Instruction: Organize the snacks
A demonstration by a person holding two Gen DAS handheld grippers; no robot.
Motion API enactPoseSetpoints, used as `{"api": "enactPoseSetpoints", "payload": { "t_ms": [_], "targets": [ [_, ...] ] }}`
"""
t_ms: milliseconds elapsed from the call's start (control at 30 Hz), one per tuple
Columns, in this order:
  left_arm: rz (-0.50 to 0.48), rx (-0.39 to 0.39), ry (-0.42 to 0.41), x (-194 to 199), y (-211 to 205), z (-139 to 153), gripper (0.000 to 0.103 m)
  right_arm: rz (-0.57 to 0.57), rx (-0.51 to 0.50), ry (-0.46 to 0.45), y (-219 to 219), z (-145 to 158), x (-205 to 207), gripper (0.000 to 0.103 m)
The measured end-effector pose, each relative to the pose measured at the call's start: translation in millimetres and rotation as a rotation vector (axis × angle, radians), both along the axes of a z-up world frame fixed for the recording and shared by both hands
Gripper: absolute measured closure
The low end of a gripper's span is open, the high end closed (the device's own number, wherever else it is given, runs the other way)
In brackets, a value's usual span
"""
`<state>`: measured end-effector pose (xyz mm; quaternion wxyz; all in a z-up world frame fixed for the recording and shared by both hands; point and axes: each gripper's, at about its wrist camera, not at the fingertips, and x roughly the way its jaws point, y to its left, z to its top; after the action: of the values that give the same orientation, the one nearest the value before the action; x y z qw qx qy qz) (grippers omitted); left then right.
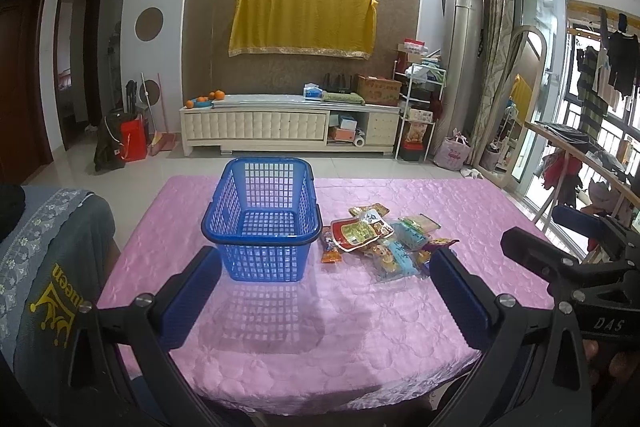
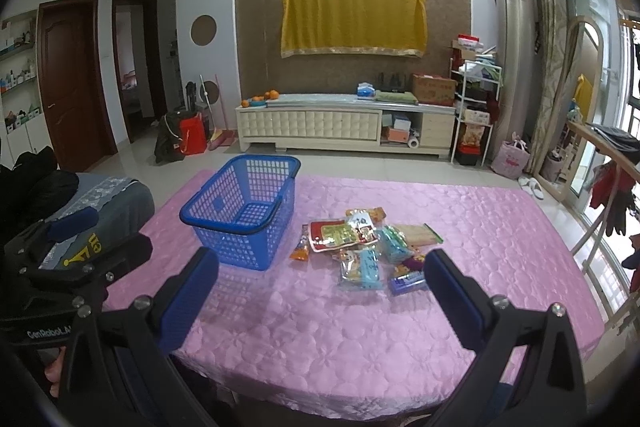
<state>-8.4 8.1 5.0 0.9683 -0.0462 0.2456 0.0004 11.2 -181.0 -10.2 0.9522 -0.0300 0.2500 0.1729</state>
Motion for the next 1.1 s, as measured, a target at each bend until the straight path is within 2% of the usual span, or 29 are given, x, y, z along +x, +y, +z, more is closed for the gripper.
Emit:
{"api": "enactPoseSetpoints", "payload": {
  "t_ms": [200,333,500,567,667,900,1100],
  "targets": [
    [-0.022,0.012,0.011,20.6,-2.4,11.1,0.000,-0.014,-0.003,0.025,-6.9,6.8,21.9,0.000],
    [-0.051,-0.019,0.034,41.3,-5.5,15.0,0.000,-0.001,0.048,0.059,-19.7,9.2,42.1,0.000],
    [-0.078,-0.003,0.069,73.5,-20.6,14.3,0.000,0.013,0.047,0.054,-31.7,12.0,64.2,0.000],
    [-0.094,-0.001,0.086,86.5,-26.8,13.7,0.000,0.047,0.080,0.087,-37.5,8.7,73.8,0.000],
    [-0.114,0.006,0.105,106.0,-38.3,12.1,0.000,0.040,0.099,0.133,-47.4,3.0,92.7,0.000],
    [-0.124,0.048,0.183,153.1,-67.0,-3.3,0.000,-0.020,0.038,0.201,-72.2,-15.0,135.2,0.000],
    [-0.127,0.041,0.255,188.5,-86.9,-26.0,0.000,-0.060,0.012,0.272,-92.3,-40.9,165.6,0.000]
  ]
}}
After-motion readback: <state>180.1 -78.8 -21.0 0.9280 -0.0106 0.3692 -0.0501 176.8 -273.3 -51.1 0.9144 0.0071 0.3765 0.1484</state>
